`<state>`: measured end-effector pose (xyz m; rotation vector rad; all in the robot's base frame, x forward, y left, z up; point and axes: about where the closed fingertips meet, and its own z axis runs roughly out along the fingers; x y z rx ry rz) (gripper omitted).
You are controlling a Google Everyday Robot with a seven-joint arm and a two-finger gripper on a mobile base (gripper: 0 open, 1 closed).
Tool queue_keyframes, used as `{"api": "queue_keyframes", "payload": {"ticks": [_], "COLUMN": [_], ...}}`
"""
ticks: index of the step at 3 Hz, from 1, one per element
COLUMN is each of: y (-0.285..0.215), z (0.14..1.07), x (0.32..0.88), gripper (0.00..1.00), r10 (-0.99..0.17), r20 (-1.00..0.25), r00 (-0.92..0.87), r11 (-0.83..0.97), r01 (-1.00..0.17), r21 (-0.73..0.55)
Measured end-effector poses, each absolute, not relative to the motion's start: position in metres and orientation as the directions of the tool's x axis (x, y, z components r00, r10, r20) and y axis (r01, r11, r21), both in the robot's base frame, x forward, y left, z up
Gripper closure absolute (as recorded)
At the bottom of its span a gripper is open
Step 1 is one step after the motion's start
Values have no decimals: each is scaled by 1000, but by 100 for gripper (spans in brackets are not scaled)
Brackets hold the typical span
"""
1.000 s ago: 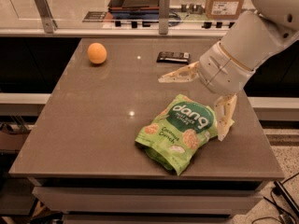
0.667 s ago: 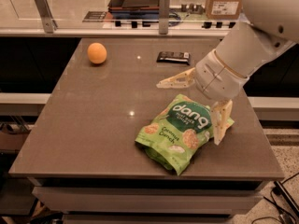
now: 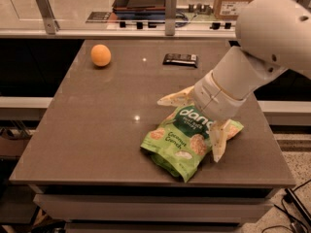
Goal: Move green rice chip bag near orange
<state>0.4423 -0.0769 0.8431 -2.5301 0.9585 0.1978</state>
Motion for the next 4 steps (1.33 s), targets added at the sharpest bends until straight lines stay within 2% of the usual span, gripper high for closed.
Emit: {"api": "queue_keyframes", "payload": {"ticks": [1,4], "y": [-69,-69], "z": [829,837], "x": [439,438], "gripper": [17,87], "r10": [-591,-590], "r20": [-280,-280], "r00": [757,757], "r11": [-672,-672], "r01": [-654,-653], "r21": [-348,-349]}}
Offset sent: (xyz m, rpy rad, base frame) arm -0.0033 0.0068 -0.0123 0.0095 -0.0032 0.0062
